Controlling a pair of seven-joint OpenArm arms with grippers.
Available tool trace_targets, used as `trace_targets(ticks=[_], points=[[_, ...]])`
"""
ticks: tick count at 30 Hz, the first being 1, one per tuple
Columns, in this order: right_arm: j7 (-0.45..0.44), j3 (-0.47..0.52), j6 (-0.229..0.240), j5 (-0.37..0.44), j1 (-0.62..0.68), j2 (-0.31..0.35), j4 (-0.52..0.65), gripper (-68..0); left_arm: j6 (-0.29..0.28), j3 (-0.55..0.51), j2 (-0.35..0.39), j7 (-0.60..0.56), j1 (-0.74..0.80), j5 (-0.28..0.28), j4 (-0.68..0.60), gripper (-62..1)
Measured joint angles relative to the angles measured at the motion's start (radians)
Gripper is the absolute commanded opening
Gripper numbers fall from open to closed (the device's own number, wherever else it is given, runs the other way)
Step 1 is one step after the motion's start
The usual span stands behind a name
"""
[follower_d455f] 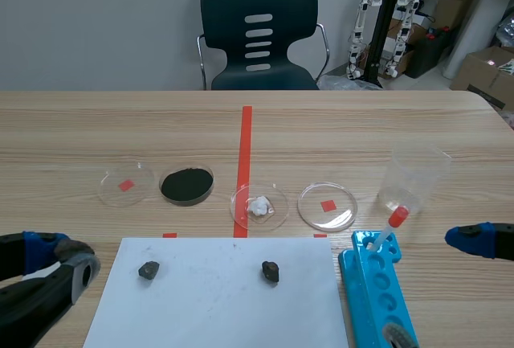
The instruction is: Put the middle mineral back
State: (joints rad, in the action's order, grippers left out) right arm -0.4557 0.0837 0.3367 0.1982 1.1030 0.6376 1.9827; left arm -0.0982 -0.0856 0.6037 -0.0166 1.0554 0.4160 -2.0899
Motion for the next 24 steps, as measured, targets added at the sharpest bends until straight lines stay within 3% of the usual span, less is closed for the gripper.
trace_targets(ticks=[5, 12, 20, 24], points=[[0.000, 0.000, 0.000, 0.000, 0.000, 0.000, 0.000, -8.8, 0.000, 0.031, 0.000, 0.151, -0.118, 0.000, 0.000, -46.4], [0.000, 0.000, 0.000, 0.000, 0.000, 0.000, 0.000, -8.8, 0.021, 0.200, 0.000, 0.301, -0.326, -0.024, 0.001, -46.4], [0.000, 0.000, 0.000, 0.000, 0.000, 0.000, 0.000, -8.8, 0.156, 0.433, -0.001, 0.345, -0.550, -0.032, 0.080, -46.4], [0.000, 0.000, 0.000, 0.000, 0.000, 0.000, 0.000, -8.8, 0.225, 0.533, -0.036, 0.390, -0.658, -0.039, 0.170, -46.4]])
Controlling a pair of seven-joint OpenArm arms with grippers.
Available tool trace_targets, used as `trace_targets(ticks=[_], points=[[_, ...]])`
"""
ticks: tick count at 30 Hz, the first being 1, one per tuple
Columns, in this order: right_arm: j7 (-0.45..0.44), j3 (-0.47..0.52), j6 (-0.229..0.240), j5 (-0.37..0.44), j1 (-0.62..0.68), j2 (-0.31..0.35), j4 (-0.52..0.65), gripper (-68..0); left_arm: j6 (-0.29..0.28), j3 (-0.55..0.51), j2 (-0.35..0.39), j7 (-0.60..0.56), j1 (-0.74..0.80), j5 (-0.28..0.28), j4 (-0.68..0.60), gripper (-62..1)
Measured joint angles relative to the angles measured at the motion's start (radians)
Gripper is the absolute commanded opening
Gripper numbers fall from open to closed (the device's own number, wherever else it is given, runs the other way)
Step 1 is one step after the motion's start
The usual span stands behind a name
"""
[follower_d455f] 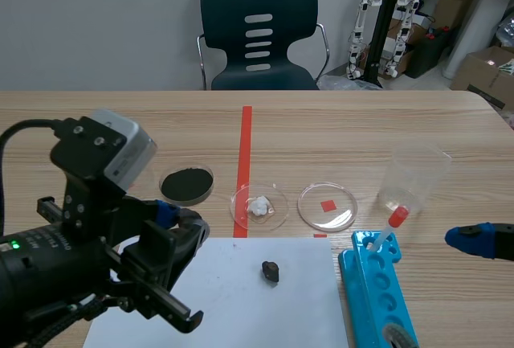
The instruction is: Put the middle mineral back
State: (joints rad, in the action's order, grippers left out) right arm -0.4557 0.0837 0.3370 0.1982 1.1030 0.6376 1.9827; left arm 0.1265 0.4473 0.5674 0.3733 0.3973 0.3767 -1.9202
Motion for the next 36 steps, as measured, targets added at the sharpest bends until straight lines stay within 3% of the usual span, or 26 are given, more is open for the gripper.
trace_targets(ticks=[12, 22, 29, 36], points=[[0.000, 0.000, 0.000, 0.000, 0.000, 0.000, 0.000, -8.8, 0.115, 0.169, -0.138, 0.232, -0.255, -0.002, 0.244, -46.4], [0.000, 0.000, 0.000, 0.000, 0.000, 0.000, 0.000, -8.8, 0.255, 0.244, -0.268, 0.478, -0.432, -0.002, 0.392, -46.4], [0.000, 0.000, 0.000, 0.000, 0.000, 0.000, 0.000, -8.8, 0.319, 0.279, -0.335, 0.597, -0.557, -0.002, 0.508, -46.4], [0.000, 0.000, 0.000, 0.000, 0.000, 0.000, 0.000, -8.8, 0.336, 0.284, -0.390, 0.713, -0.629, -0.002, 0.630, -46.4]])
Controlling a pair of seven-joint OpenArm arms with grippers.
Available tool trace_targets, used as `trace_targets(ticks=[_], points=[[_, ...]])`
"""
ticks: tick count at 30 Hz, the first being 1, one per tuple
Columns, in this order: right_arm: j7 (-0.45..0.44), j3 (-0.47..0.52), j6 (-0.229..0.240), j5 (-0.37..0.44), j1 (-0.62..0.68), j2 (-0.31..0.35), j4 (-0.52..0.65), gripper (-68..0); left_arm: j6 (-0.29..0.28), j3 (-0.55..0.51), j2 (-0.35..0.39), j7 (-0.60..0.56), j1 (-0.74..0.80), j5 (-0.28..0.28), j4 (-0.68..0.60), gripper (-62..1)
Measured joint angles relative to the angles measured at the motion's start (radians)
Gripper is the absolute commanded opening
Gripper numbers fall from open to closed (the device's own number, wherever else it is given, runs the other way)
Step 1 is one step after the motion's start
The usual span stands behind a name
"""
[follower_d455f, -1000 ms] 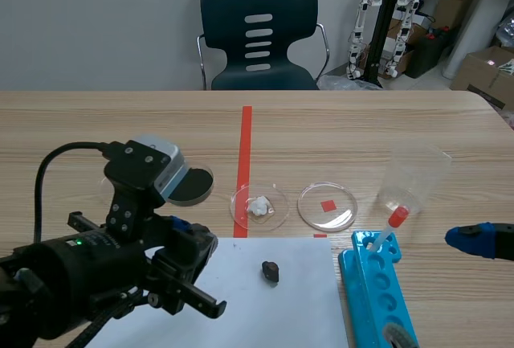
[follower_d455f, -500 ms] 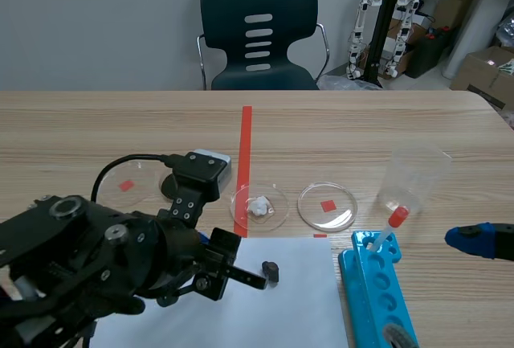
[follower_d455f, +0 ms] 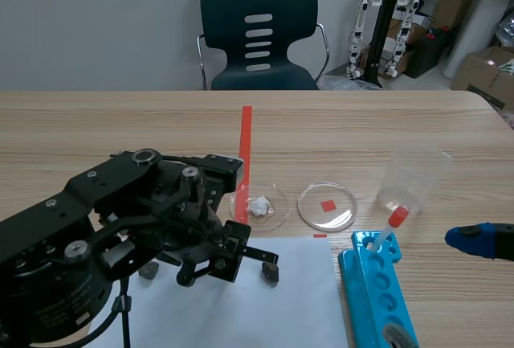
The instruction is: Put the middle mineral back
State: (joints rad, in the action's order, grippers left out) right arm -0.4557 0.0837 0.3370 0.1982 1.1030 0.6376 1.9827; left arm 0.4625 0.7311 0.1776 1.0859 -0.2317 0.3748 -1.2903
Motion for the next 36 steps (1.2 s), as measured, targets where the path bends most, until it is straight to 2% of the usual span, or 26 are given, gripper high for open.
trace_targets(ticks=[6, 15, 30, 32, 36], points=[[0.000, 0.000, 0.000, 0.000, 0.000, 0.000, 0.000, -8.8, 0.015, 0.000, -0.027, 0.041, -0.044, -0.001, 0.070, -46.4], [0.000, 0.000, 0.000, 0.000, 0.000, 0.000, 0.000, -8.8, 0.042, 0.000, -0.028, 0.091, -0.074, -0.001, 0.128, -46.4], [0.000, 0.000, 0.000, 0.000, 0.000, 0.000, 0.000, -8.8, 0.042, 0.000, -0.029, 0.092, -0.073, -0.002, 0.137, -46.0], [0.000, 0.000, 0.000, 0.000, 0.000, 0.000, 0.000, -8.8, 0.042, 0.000, -0.029, 0.091, -0.073, -0.002, 0.137, -41.4], [0.000, 0.000, 0.000, 0.000, 0.000, 0.000, 0.000, -8.8, 0.042, 0.000, -0.029, 0.091, -0.073, -0.003, 0.137, -28.2]])
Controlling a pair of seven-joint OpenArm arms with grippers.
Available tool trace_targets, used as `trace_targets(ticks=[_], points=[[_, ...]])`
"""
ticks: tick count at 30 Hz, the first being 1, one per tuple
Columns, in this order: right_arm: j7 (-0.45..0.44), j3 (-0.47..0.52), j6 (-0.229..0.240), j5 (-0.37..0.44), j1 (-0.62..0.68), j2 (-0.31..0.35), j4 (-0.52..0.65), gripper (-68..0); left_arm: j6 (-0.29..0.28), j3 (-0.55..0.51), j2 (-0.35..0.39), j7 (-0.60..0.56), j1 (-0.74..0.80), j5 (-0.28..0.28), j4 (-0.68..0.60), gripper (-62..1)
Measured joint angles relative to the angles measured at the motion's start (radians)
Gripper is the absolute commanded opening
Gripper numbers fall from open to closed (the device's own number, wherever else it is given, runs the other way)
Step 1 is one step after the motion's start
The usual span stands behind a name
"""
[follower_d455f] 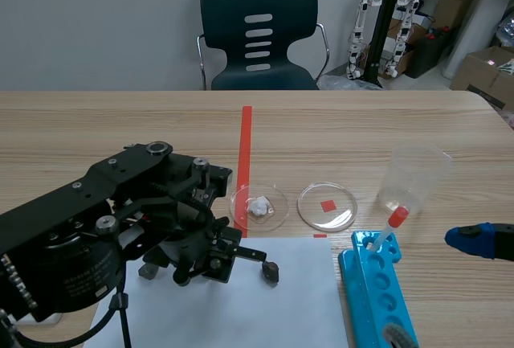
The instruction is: Put the middle mineral back
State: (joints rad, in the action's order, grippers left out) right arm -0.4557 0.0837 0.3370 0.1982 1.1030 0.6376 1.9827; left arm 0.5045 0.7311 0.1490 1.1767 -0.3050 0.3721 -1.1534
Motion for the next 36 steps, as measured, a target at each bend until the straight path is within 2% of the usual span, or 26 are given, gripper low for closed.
trace_targets(ticks=[9, 12, 36], points=[[0.000, 0.000, 0.000, 0.000, 0.000, 0.000, 0.000, -8.8, 0.000, 0.000, 0.000, -0.003, 0.000, -0.001, 0.000, -5.6], [0.000, 0.000, 0.000, 0.000, 0.000, 0.000, 0.000, -8.8, 0.000, 0.000, 0.000, -0.003, 0.000, -0.002, 0.000, -1.2], [0.000, 0.000, 0.000, 0.000, 0.000, 0.000, 0.000, -8.8, 0.000, 0.000, 0.000, -0.003, 0.000, 0.003, 0.000, -0.6]])
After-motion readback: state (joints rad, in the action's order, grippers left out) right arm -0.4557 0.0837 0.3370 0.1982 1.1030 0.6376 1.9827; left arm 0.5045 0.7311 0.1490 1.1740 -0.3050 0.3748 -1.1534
